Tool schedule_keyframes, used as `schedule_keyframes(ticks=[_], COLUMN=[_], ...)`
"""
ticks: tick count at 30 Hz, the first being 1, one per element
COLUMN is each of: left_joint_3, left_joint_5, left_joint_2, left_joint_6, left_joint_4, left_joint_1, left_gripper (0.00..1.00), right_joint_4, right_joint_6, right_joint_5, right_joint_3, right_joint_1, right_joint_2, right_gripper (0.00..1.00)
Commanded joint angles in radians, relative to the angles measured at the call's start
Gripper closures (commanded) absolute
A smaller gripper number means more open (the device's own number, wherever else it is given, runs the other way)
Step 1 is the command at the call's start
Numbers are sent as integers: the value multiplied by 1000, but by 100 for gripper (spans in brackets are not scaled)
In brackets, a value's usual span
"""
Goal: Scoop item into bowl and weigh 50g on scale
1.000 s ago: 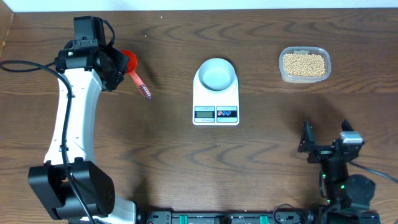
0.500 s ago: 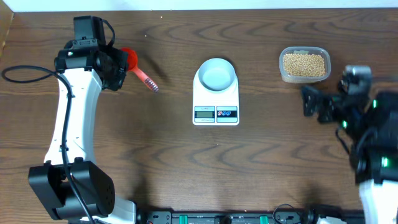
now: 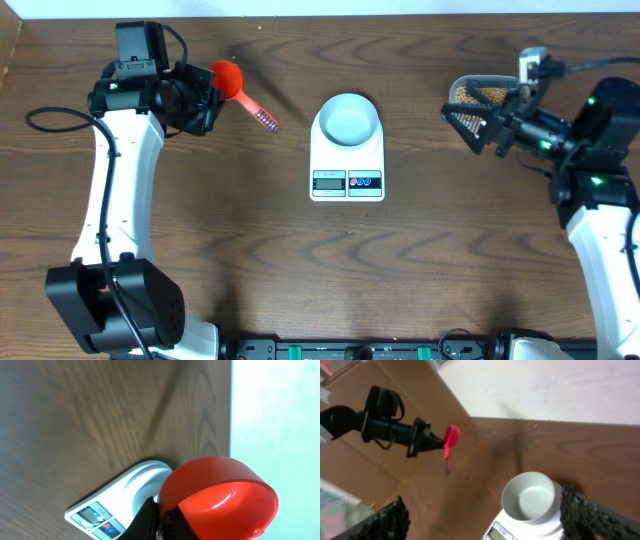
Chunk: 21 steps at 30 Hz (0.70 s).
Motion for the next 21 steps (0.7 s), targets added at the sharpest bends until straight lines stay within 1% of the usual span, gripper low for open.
schedule_keyframes(ticks=[1, 3, 8, 11, 14, 18, 21], left_joint_3=[6, 6, 6, 6, 6, 6, 6], left_joint_5=[57, 57, 57, 57, 57, 57, 58], left_joint_2=[-17, -17, -17, -17, -17, -17, -17], left_joint_6=[-45, -89, -227, -287, -352, -436, -486], left_joint_4=[19, 33, 78, 108, 120, 139, 166], left_joint_1=[-21, -35, -73, -99, -121, -157, -191], left_gripper=[93, 93, 93, 93, 93, 93, 93], right_joint_4=[9, 10, 16, 52, 67, 78, 92], right_joint_6=[188, 222, 344, 365, 402, 402, 402], right_joint_5=[101, 176, 383, 463, 577, 686, 727], right_joint_3=[19, 19, 19, 19, 19, 19, 19], right_joint_1=[61, 99, 202, 264, 328, 393, 430], right_joint_2=[24, 33, 42, 42, 42, 42, 42], right_gripper=[9, 8, 9, 12, 12, 15, 15])
